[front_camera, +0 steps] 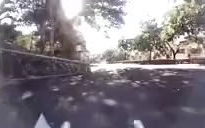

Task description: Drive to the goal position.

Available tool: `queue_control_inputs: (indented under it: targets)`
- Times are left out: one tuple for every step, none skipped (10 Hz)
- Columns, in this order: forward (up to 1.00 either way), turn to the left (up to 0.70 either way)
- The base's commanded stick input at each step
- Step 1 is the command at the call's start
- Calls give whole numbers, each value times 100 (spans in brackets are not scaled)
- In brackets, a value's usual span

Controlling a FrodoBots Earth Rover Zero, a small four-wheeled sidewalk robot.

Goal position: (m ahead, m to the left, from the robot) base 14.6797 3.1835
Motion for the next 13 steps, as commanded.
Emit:
queue_control_inputs:
  targets:
    - [70,0]
    - [70,0]
    - [70,0]
    - [70,0]
    - [70,0]
    - [70,0]
    - [70,0]
    - [70,0]
    - [70,0]
    - [70,0]
    - [70,0]
    - [70,0]
    - [70,0]
